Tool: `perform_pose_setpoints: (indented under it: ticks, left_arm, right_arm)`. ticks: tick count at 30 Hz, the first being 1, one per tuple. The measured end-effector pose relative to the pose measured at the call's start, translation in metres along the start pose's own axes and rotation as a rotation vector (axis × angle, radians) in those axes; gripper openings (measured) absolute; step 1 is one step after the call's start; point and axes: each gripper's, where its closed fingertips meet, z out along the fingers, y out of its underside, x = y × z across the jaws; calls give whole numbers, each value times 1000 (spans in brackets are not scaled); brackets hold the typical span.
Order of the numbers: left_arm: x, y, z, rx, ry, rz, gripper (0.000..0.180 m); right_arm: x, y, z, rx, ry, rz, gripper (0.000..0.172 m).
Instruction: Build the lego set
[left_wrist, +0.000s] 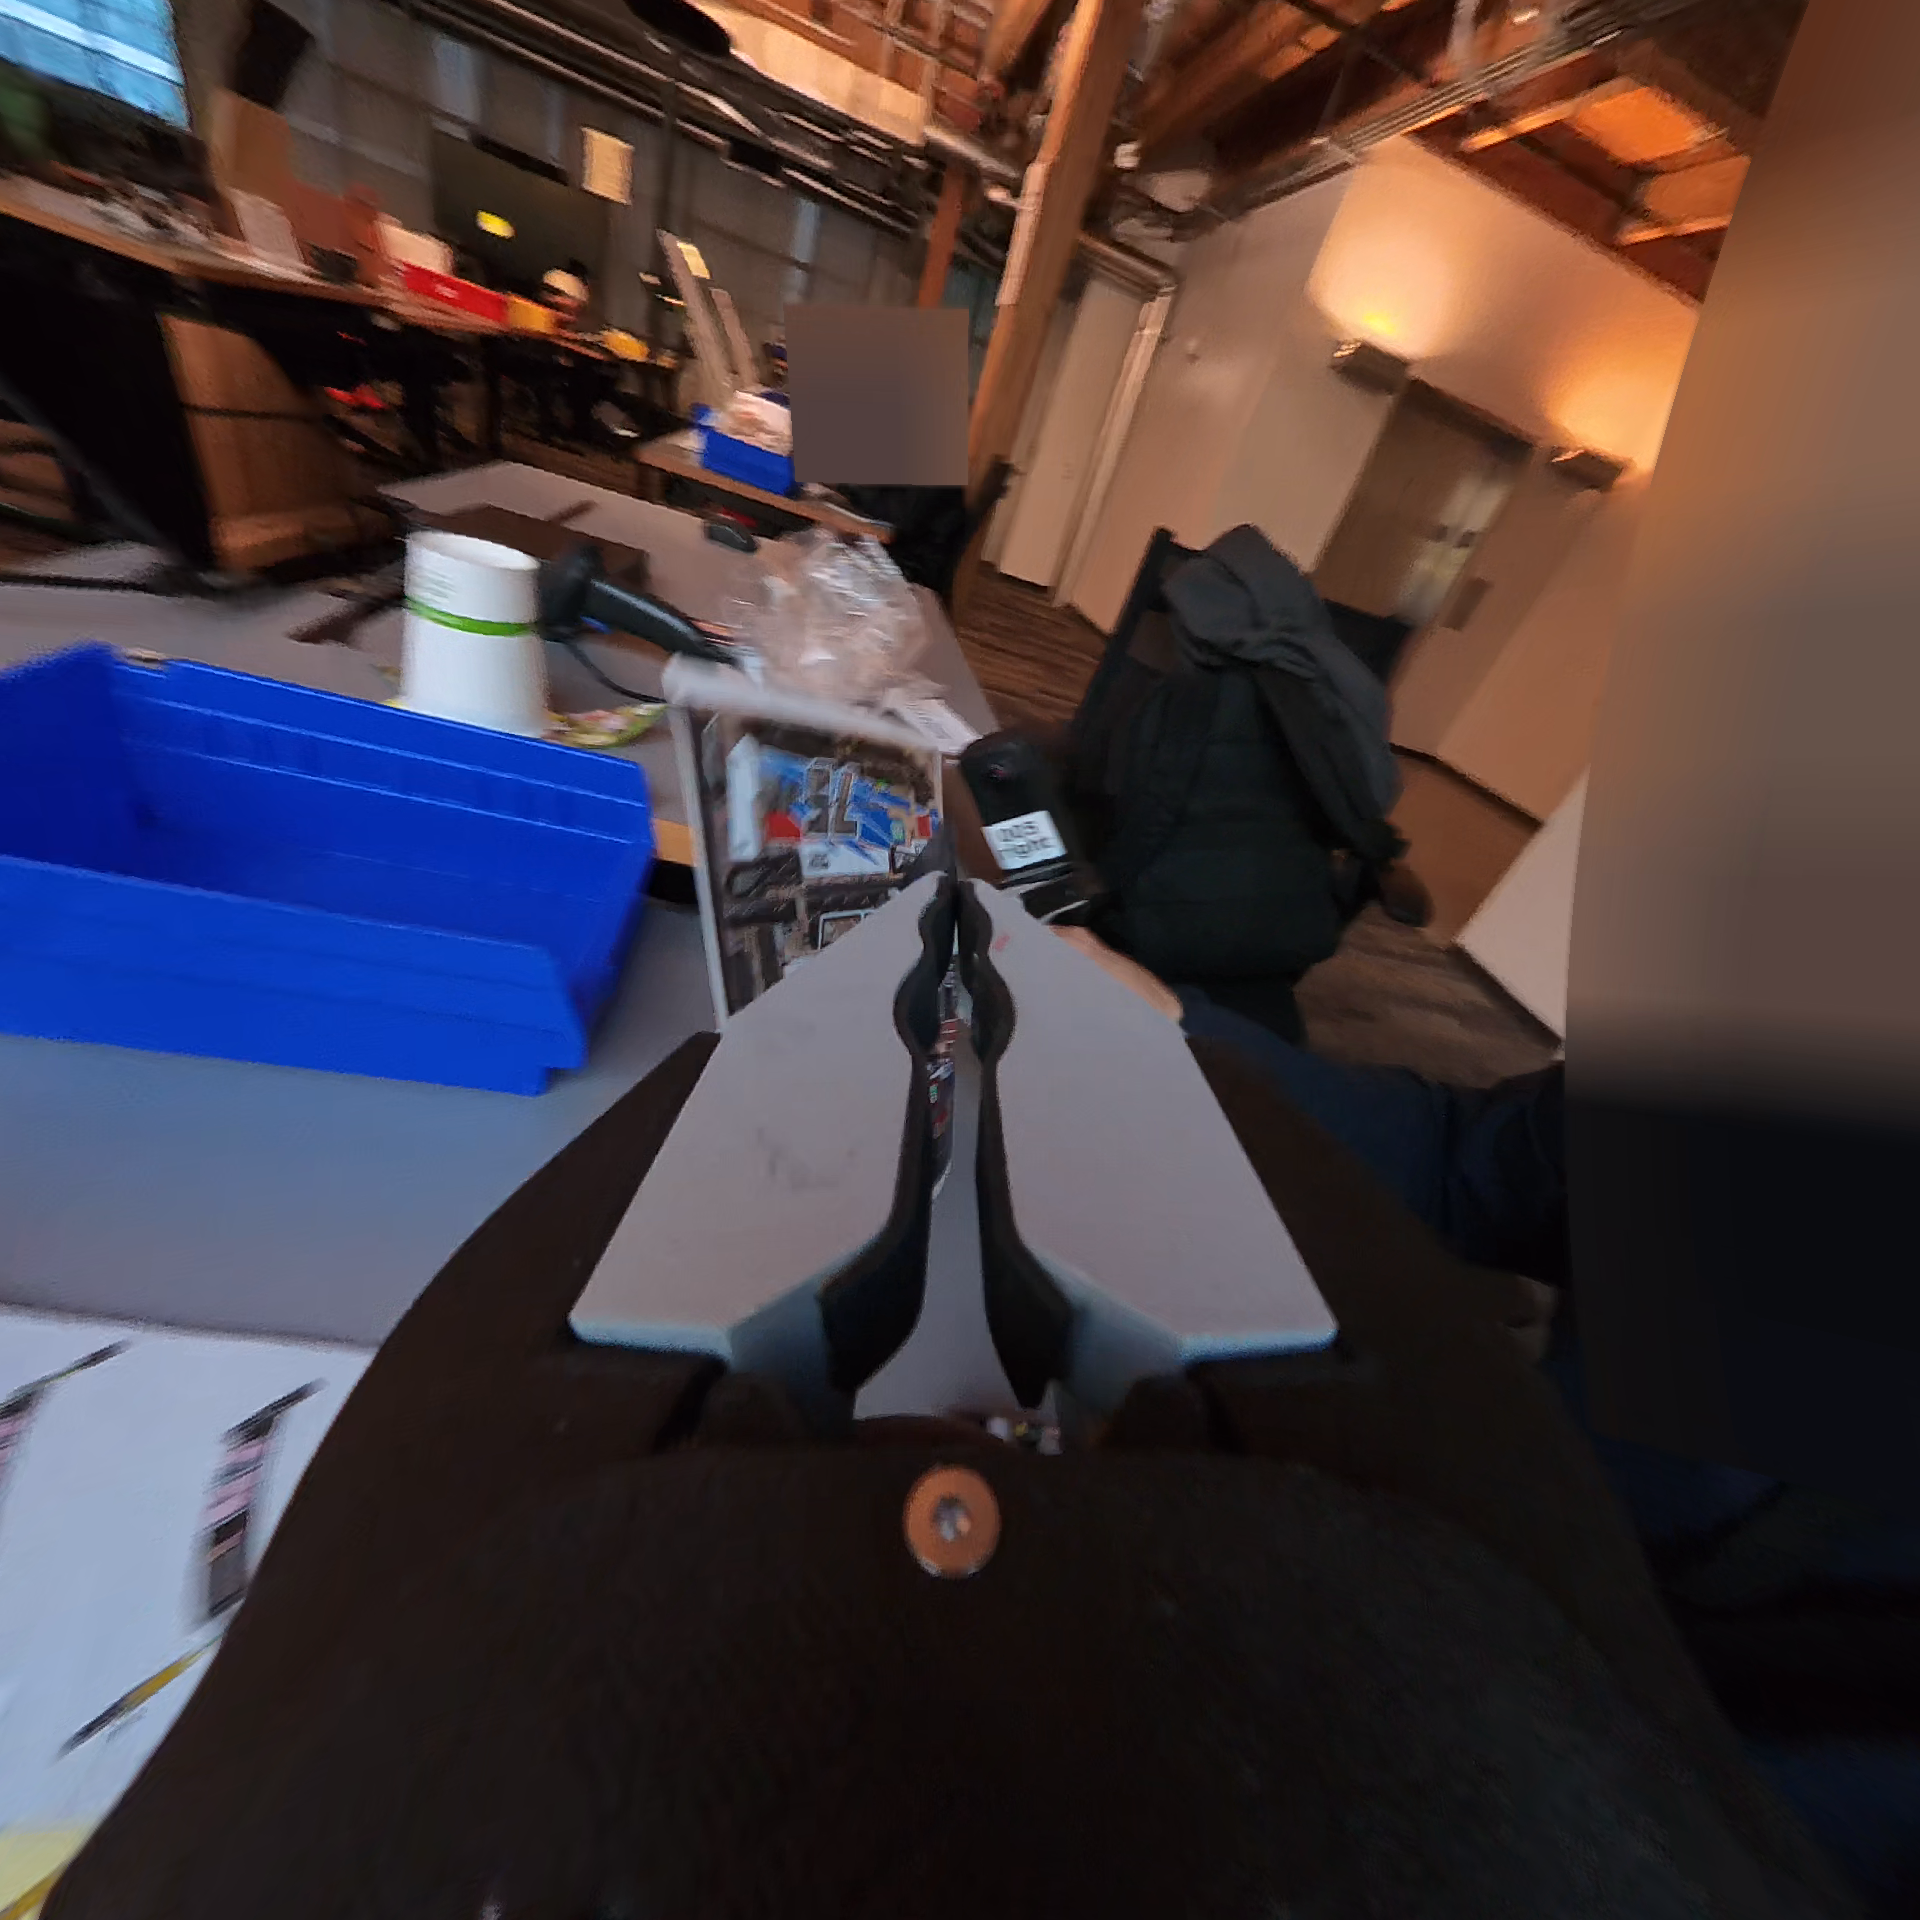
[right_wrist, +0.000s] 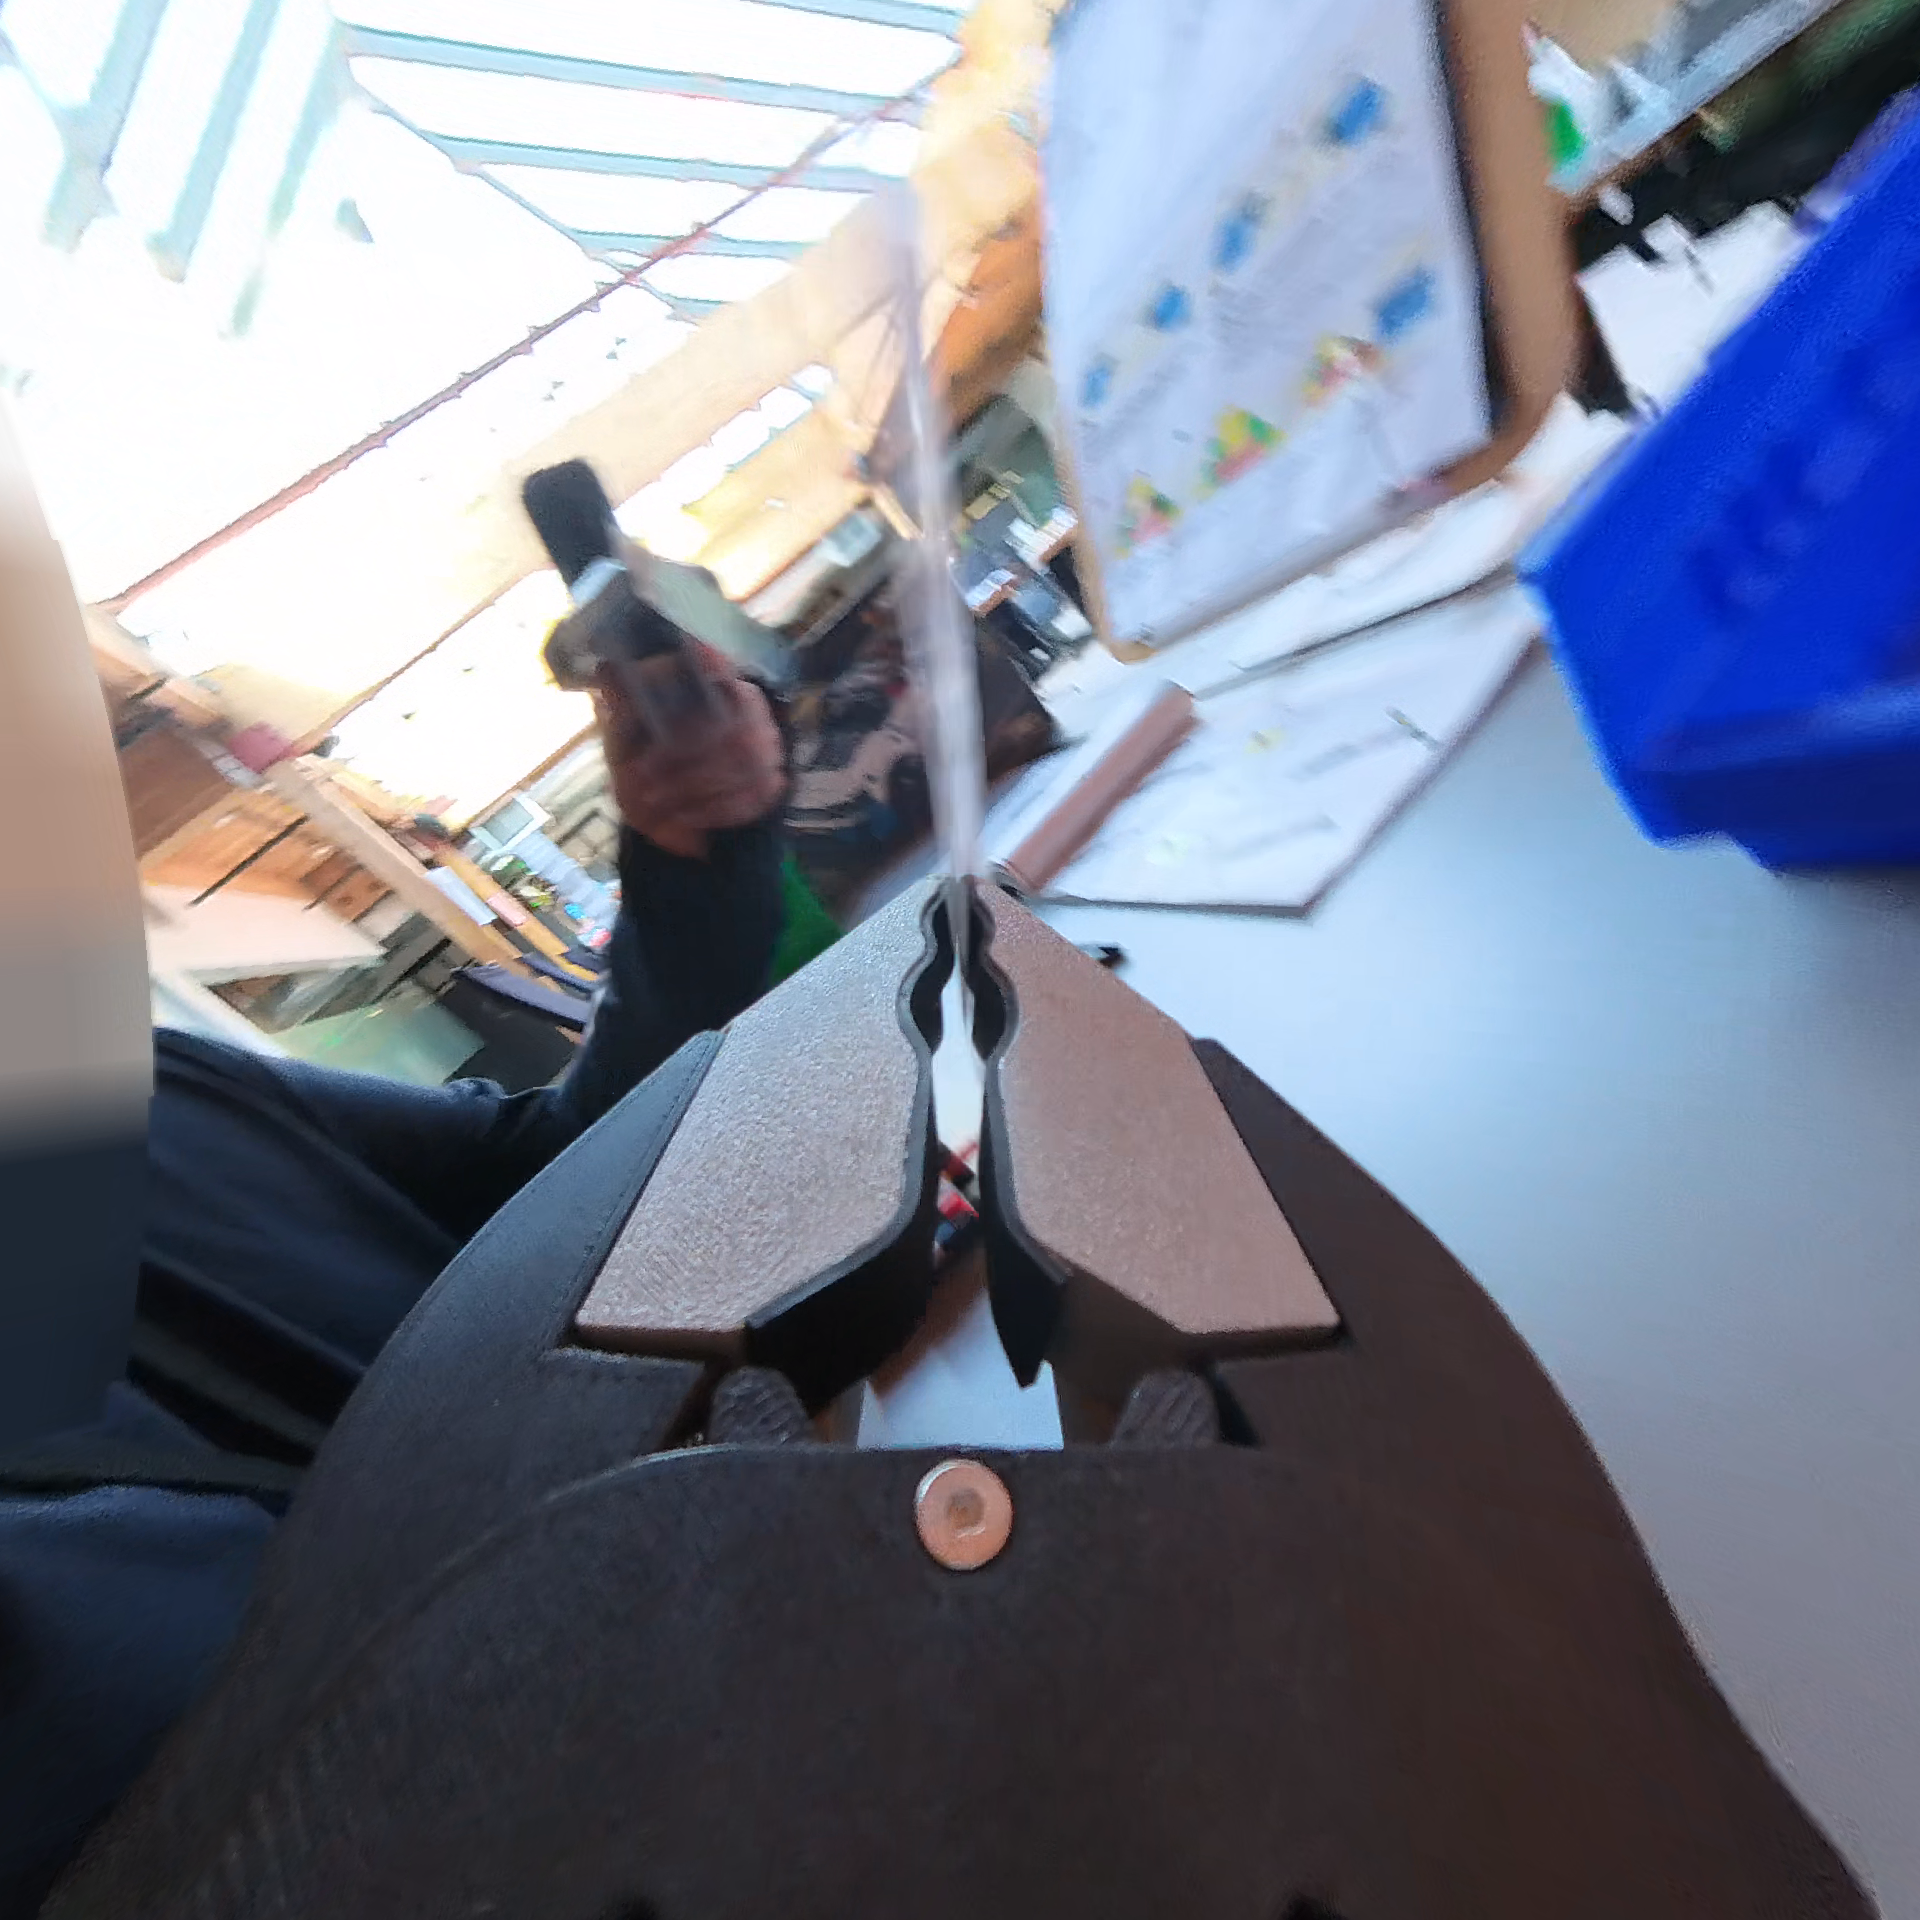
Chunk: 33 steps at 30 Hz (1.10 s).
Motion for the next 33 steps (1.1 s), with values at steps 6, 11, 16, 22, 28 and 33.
perform_pose_setpoints:
  ticks: [6, 11, 16, 22, 28, 33]
  left_arm:
    - [-8, 2, -25, -62, -144, 109, 0]
    - [-31, 50, -62, -252, -332, 187, 0]
    - [-33, 64, -121, -235, -470, 256, 0]
    - [-30, 83, -173, -134, -574, 247, 0]
    - [-32, 106, -199, -69, -582, 206, 0]
    - [-35, 112, -205, -78, -596, 195, 0]
  right_arm:
    - [53, 26, -24, -163, 246, 86, 0]
    - [68, 28, -40, -274, 436, -44, 16]
    - [68, 23, -52, -362, 618, -185, 34]
    - [73, 67, -65, -667, 712, -82, 37]
    - [85, 58, -87, -861, 943, -177, 44]
    - [82, 83, -96, -1095, 955, -112, 50]
